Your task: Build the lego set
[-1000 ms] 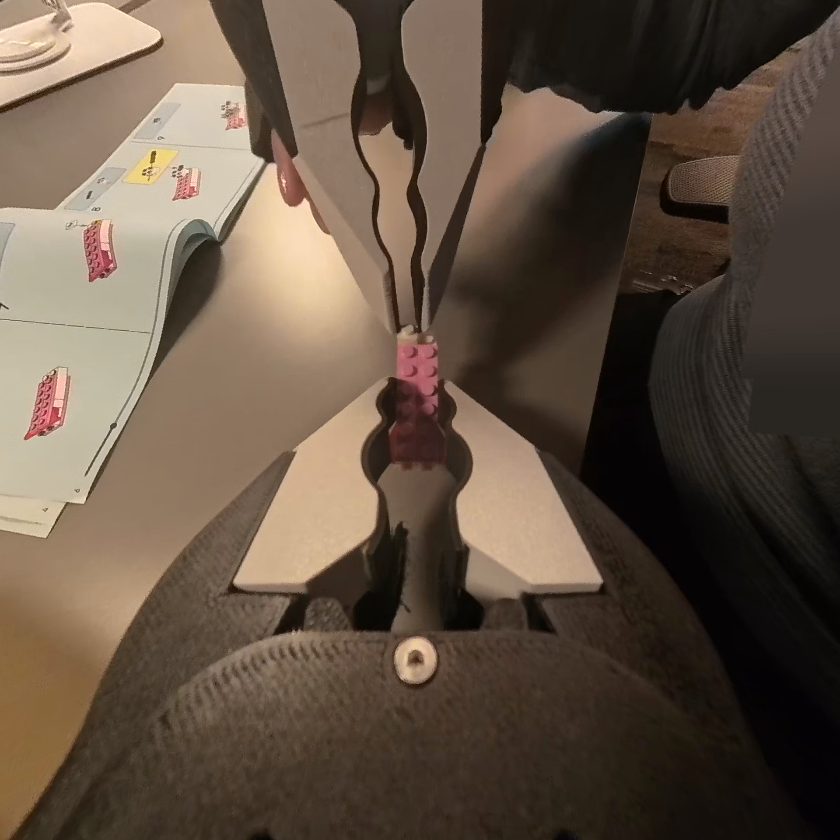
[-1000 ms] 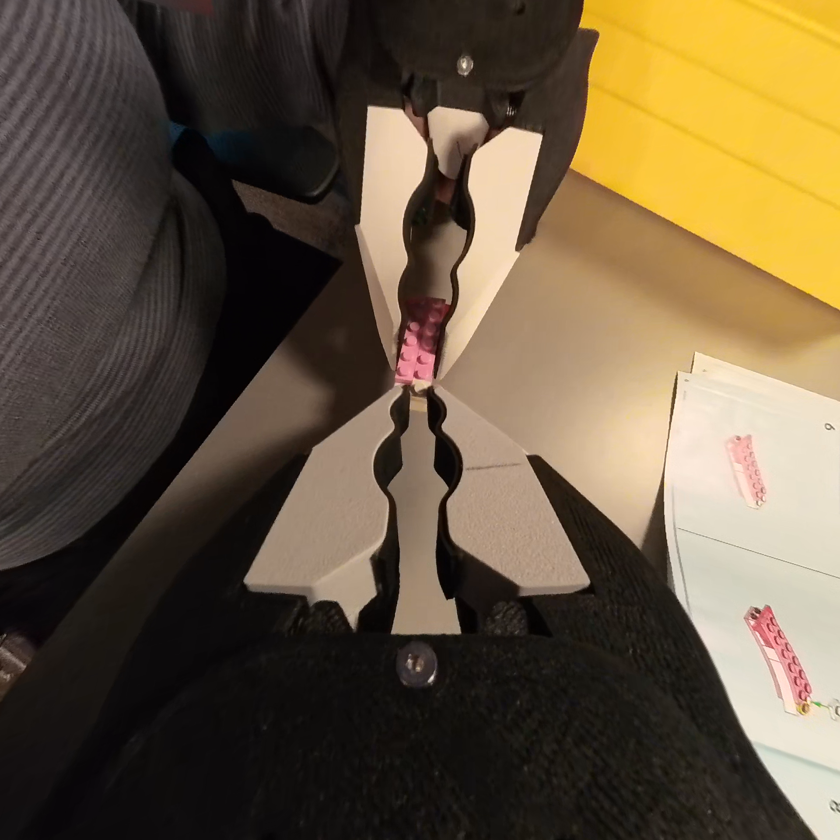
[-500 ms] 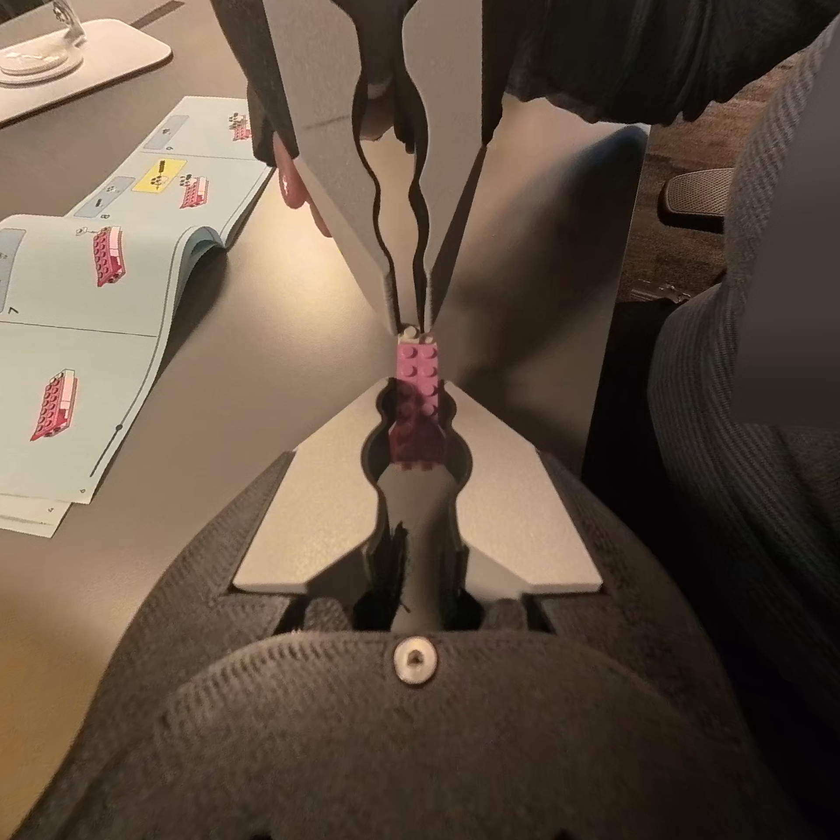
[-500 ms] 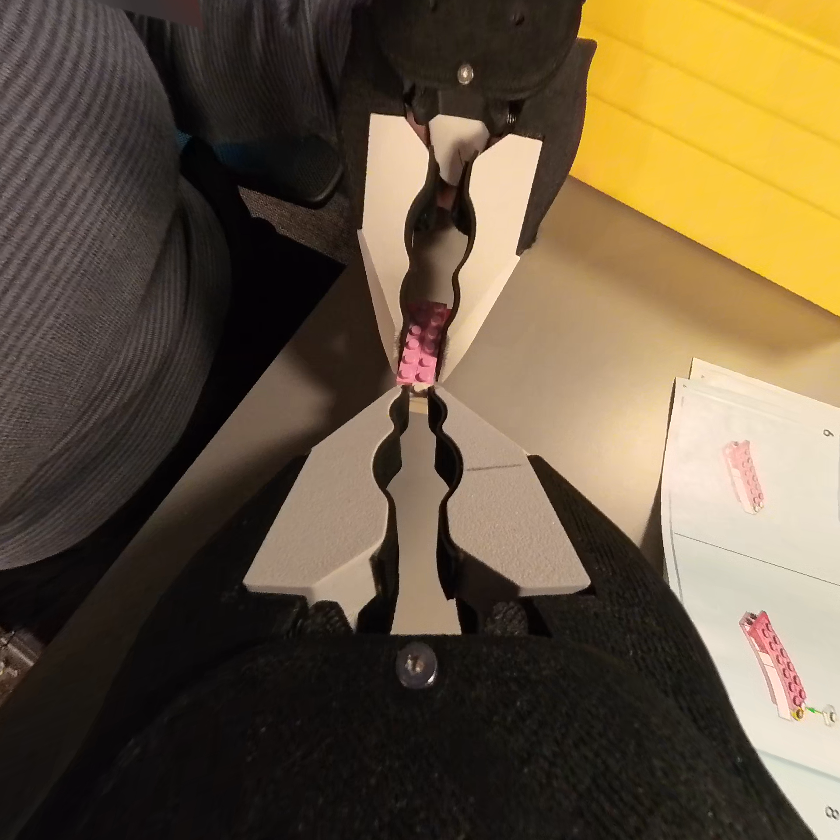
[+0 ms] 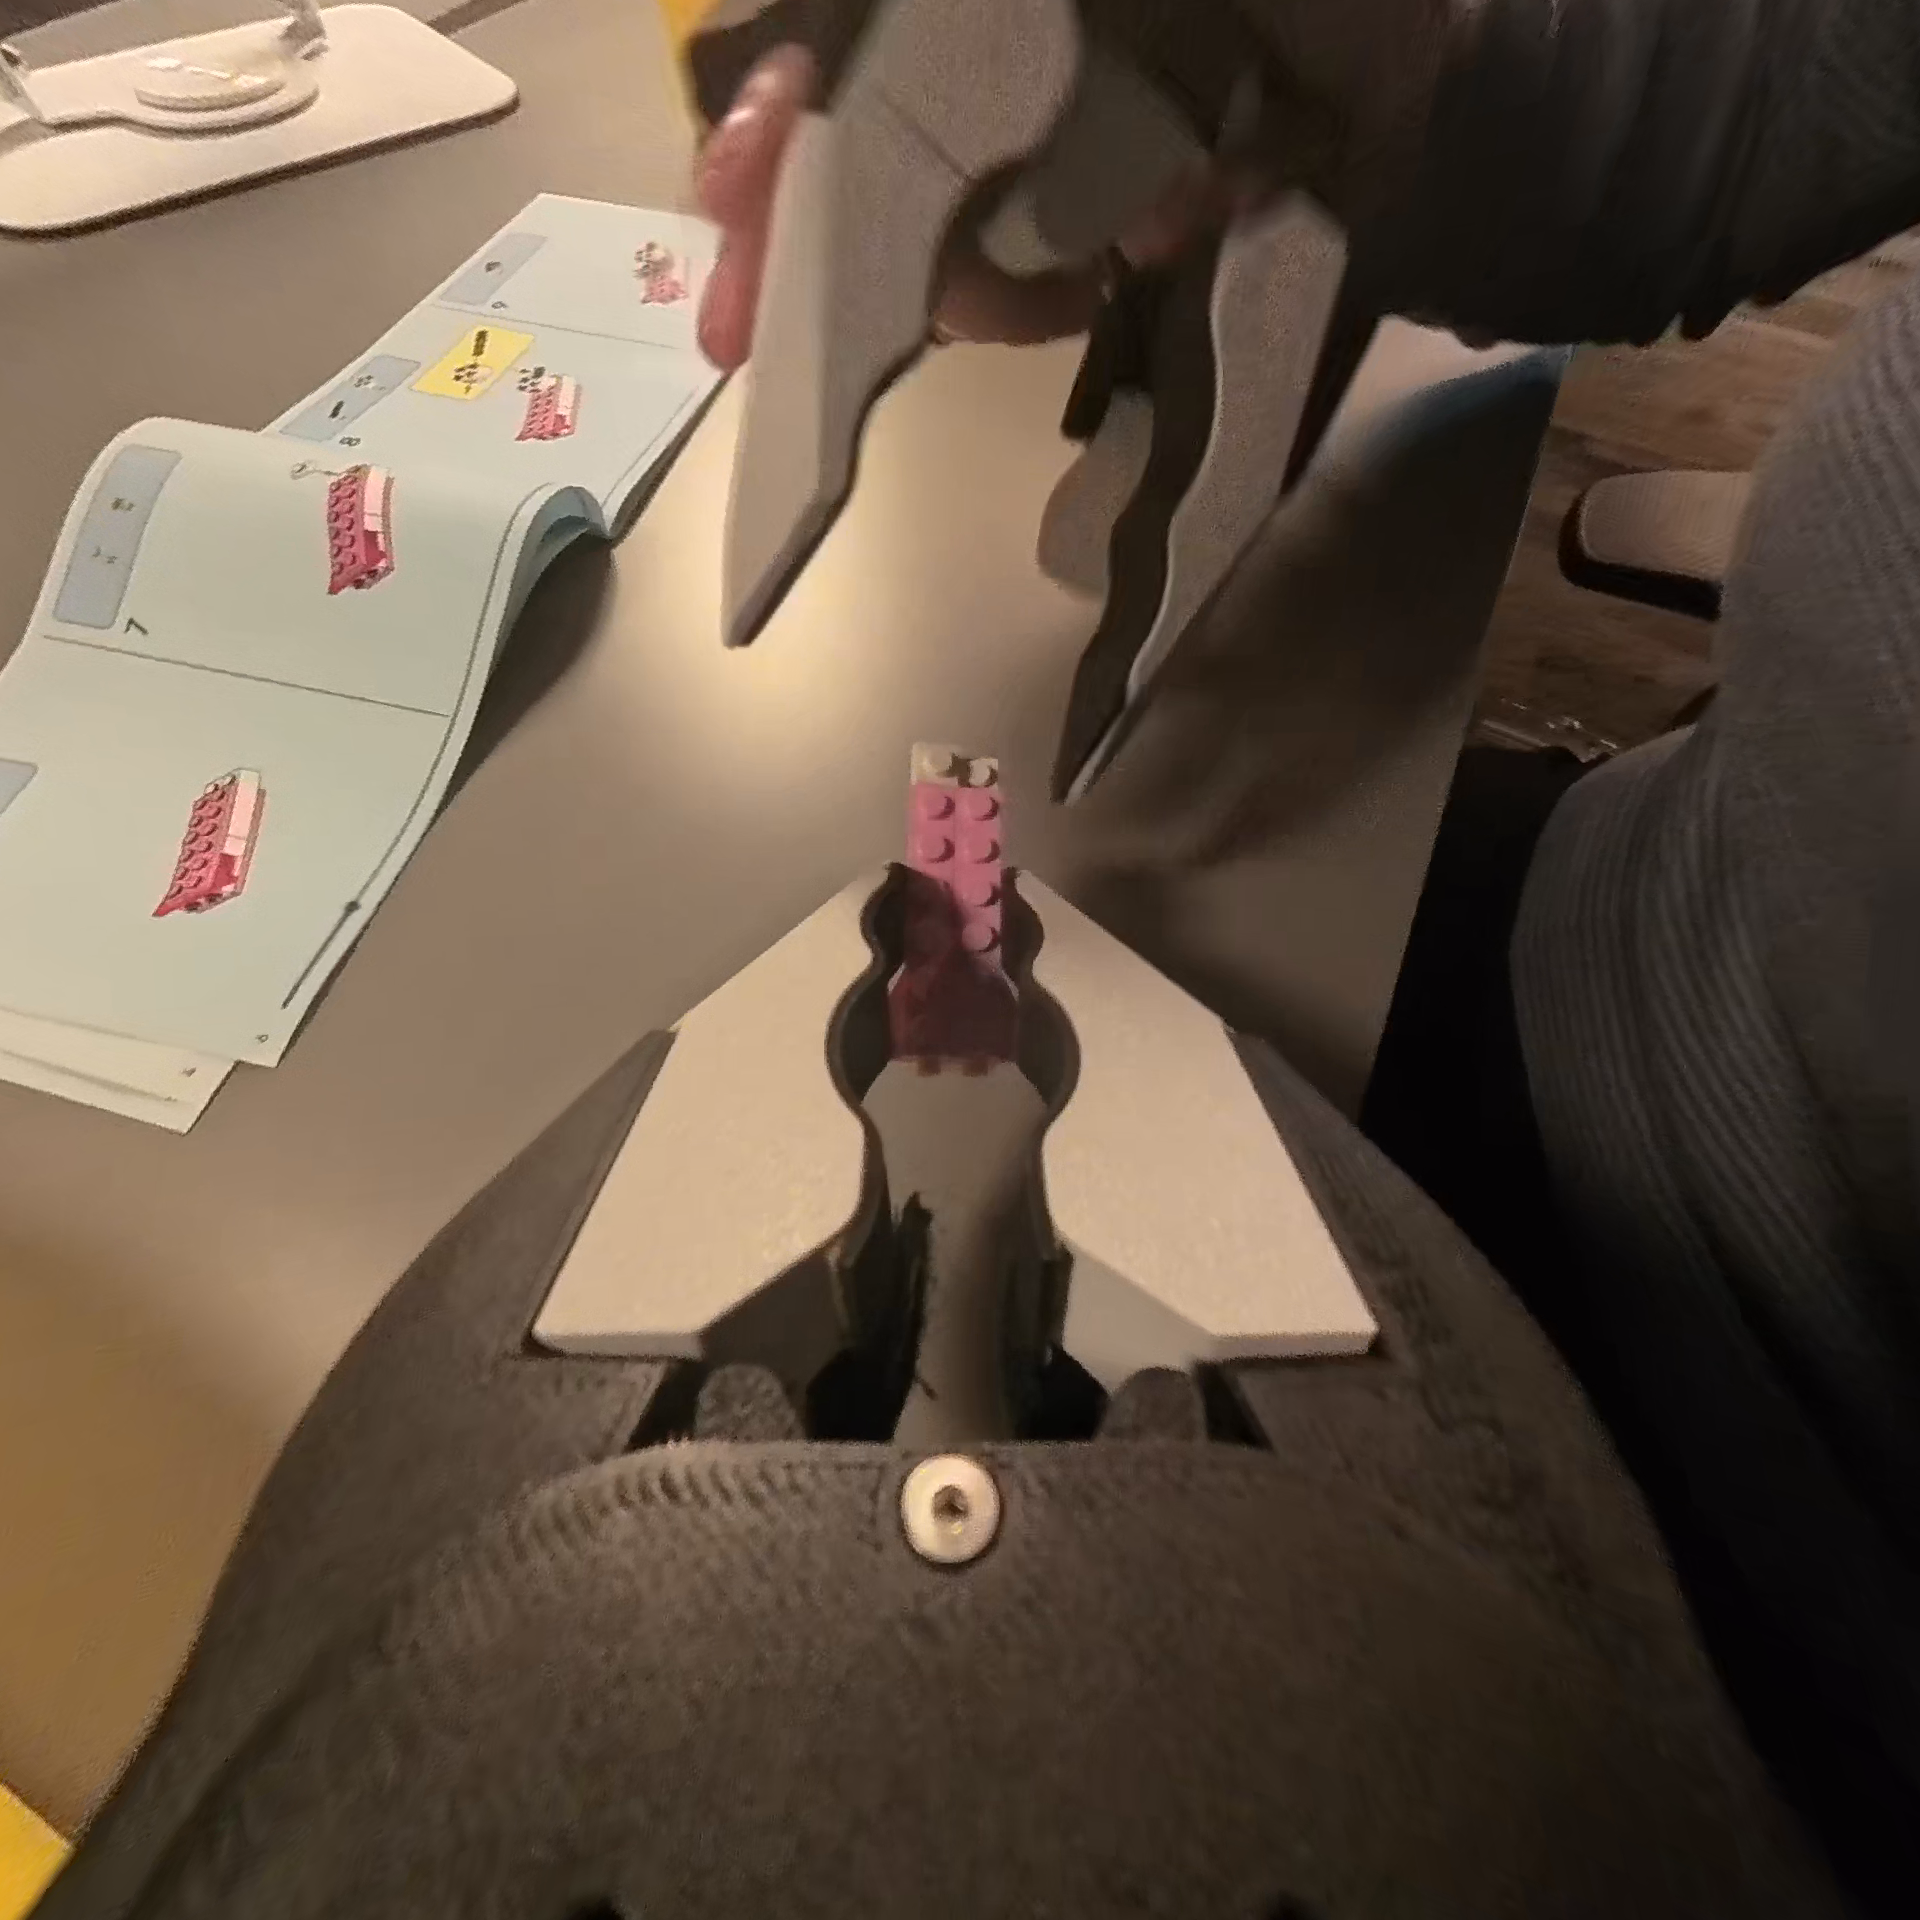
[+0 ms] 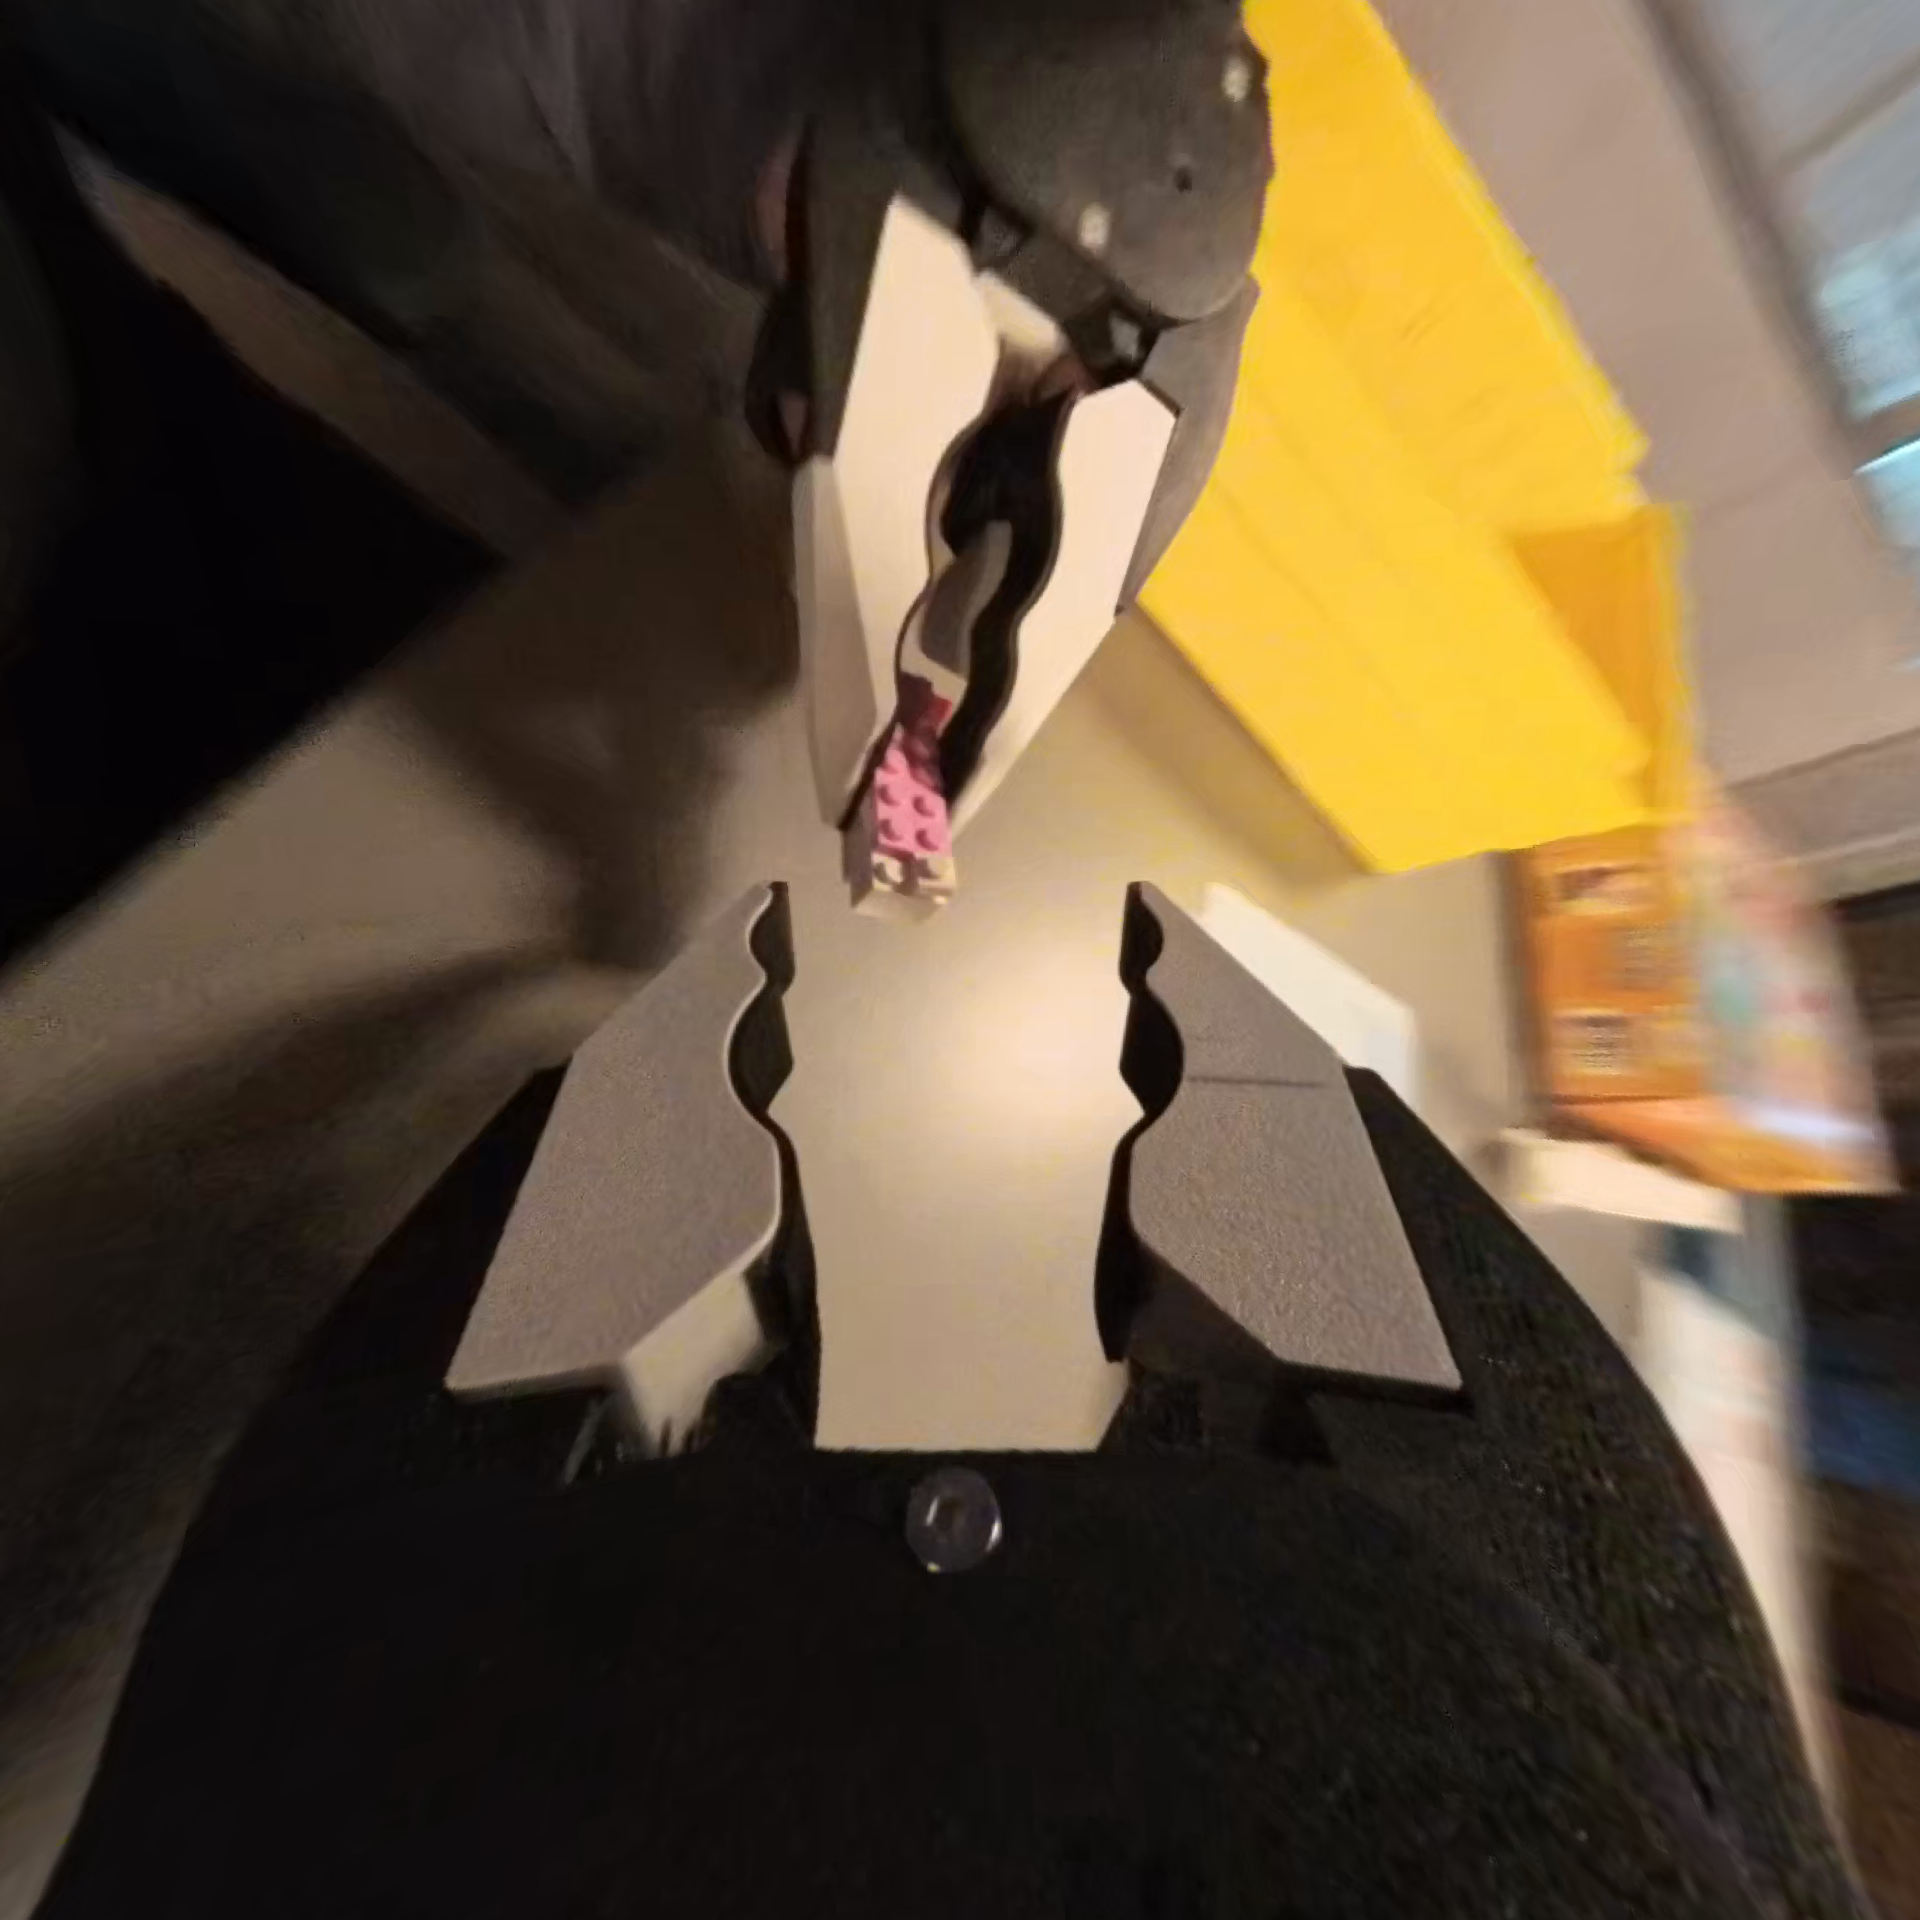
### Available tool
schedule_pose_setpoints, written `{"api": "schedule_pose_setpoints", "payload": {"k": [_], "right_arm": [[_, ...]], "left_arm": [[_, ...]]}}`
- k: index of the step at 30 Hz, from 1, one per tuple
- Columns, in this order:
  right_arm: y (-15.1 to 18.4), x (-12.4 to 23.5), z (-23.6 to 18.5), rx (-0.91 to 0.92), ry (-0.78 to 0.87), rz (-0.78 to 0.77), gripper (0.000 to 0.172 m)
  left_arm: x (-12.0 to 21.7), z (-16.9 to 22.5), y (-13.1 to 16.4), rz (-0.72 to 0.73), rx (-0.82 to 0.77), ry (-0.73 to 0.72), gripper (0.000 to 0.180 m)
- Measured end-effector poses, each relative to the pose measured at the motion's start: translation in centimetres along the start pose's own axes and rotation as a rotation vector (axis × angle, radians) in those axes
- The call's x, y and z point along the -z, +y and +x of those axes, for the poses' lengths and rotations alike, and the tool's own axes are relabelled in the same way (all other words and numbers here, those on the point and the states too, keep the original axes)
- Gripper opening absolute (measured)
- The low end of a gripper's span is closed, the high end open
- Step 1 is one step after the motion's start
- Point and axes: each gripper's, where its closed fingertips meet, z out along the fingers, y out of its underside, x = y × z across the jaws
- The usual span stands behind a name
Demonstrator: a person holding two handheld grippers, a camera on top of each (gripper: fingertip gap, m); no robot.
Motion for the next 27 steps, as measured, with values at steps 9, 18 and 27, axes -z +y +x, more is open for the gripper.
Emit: {"api": "schedule_pose_setpoints", "payload": {"k": [9, 18, 27], "right_arm": [[0.1, -1.1, -0.1, 0.596, 0.457, -0.091, 0.058], [0.3, -1.4, 1.0, 0.625, 0.523, -0.124, 0.021], [1.0, -1.6, 0.7, 0.499, 0.427, -0.141, 0.018]], "left_arm": [[0.5, -0.7, -0.7, 0.017, 0.092, 0.010, 0.017], [0.2, -0.5, -0.9, 0.016, 0.120, 0.035, 0.016], [-0.1, -0.6, -0.9, 0.027, 0.164, 0.057, 0.016]]}}
